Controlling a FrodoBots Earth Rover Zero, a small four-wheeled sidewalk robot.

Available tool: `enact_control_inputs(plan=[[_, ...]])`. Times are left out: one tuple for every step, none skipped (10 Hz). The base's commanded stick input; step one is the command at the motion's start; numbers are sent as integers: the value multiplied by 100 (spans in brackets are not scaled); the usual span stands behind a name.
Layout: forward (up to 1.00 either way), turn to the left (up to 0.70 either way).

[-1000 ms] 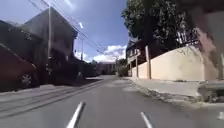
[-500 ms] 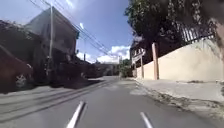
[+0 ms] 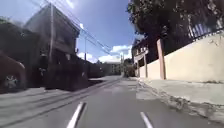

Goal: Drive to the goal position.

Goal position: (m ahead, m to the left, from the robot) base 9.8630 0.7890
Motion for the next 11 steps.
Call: enact_control_inputs(plan=[[100, 0], [100, 0], [100, 0], [100, 0], [100, 0], [100, 0], [100, 0], [100, 0], [100, 0], [100, 0], [100, 0]])
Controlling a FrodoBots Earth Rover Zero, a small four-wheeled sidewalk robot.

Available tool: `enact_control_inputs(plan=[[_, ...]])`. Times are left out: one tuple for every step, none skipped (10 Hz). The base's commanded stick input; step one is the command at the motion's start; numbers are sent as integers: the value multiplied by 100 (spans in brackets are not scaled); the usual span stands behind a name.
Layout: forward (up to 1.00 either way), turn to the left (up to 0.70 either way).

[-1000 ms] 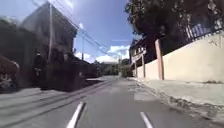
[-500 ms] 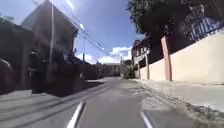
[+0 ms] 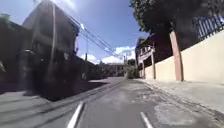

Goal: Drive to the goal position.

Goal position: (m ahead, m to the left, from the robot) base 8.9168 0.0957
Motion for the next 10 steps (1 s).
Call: enact_control_inputs(plan=[[100, 0], [100, 0], [100, 0], [100, 0], [100, 0], [100, 0], [100, 0], [100, 0], [100, 0], [100, 0]])
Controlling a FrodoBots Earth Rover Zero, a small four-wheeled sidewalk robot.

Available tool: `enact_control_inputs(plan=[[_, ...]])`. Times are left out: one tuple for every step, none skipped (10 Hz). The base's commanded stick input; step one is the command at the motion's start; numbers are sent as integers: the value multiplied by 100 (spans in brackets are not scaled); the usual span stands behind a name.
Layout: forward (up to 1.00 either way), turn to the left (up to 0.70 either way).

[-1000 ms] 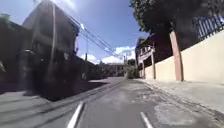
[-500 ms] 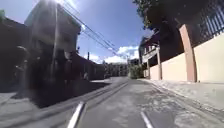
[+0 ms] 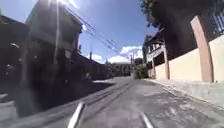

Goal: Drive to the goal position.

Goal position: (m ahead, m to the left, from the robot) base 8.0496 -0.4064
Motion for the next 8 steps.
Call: enact_control_inputs(plan=[[100, 0], [100, 0], [100, 0], [100, 0], [100, 0], [100, 0], [100, 0], [100, 0]])
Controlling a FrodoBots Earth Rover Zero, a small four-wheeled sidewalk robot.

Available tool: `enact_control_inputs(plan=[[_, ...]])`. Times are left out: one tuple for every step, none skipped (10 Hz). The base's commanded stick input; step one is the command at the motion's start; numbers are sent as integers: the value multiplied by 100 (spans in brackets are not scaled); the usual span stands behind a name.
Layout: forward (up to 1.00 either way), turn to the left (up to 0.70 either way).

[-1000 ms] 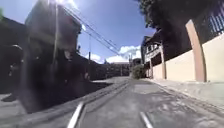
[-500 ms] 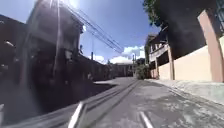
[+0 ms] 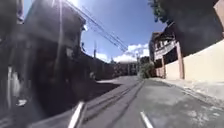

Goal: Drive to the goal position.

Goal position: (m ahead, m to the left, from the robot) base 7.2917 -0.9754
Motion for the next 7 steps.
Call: enact_control_inputs(plan=[[100, 0], [100, 0], [100, 0], [100, -14], [92, -42], [0, -87], [0, -62]])
